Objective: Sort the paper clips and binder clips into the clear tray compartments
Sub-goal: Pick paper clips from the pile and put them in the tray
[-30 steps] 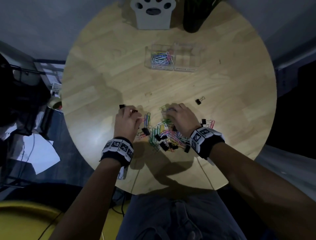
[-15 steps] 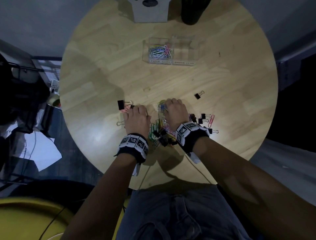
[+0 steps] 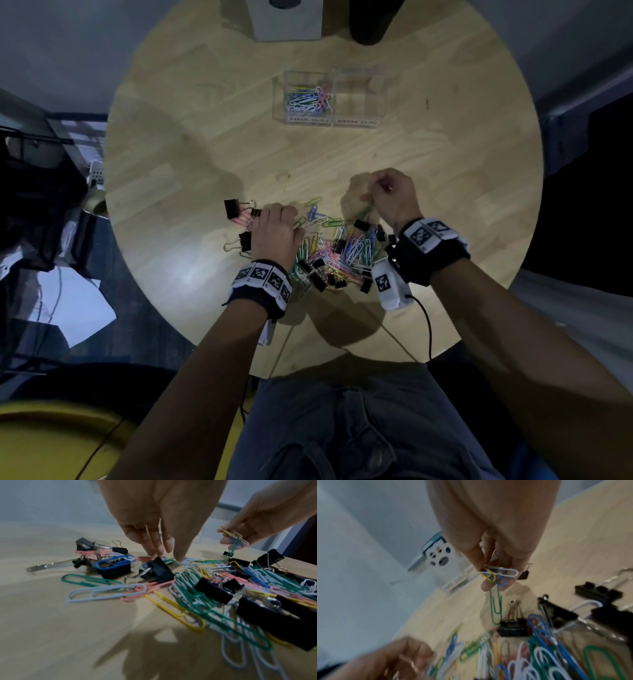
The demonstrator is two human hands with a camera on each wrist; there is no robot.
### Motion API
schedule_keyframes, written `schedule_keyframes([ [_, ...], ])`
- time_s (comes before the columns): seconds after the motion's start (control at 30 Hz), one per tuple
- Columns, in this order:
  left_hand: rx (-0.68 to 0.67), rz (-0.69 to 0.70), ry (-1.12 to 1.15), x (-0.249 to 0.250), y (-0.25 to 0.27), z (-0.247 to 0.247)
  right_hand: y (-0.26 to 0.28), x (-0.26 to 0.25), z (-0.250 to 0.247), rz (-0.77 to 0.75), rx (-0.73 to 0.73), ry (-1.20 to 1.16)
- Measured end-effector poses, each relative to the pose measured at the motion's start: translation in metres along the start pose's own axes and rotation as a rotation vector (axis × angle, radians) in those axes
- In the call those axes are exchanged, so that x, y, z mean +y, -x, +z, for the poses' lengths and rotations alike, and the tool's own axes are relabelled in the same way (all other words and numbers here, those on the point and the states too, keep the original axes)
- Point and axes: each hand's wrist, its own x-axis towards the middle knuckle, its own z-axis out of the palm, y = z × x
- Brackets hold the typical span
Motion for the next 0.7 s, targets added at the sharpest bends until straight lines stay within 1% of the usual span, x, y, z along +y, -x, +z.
schedule_keyframes([
  [0.03,-0.005,-0.022,0.003,0.000,0.000,0.000,-0.002,-0.001,-0.003,0.048,0.020,-0.075],
  [0.1,-0.033,-0.035,-0.010,0.002,-0.002,0.001,-0.003,-0.005,-0.005,0.101,0.037,-0.135],
  [0.23,-0.070,0.007,-0.036,0.008,-0.009,0.003,-0.001,-0.010,-0.004,0.136,-0.019,-0.159],
  [0.3,-0.035,0.015,0.007,0.010,-0.011,0.000,0.002,-0.009,-0.005,0.140,-0.031,-0.104],
  [0.37,0.022,0.016,0.095,0.010,-0.012,-0.009,0.008,-0.007,-0.006,0.027,-0.076,0.112],
  [0.43,0.044,0.002,0.204,0.010,-0.014,-0.017,0.015,0.000,-0.004,-0.141,-0.188,0.395],
  [0.47,0.034,-0.008,0.248,0.009,-0.016,-0.019,0.019,0.003,-0.002,-0.207,-0.247,0.529],
  [0.53,-0.013,-0.031,0.313,0.009,-0.021,-0.023,0.026,0.009,0.003,-0.321,-0.322,0.782],
  [0.6,-0.050,-0.064,0.406,0.008,-0.027,-0.026,0.031,0.008,0.007,-0.390,-0.344,0.931],
  [0.7,-0.092,-0.146,0.482,0.008,-0.036,-0.028,0.031,0.004,0.016,-0.424,-0.345,1.081],
])
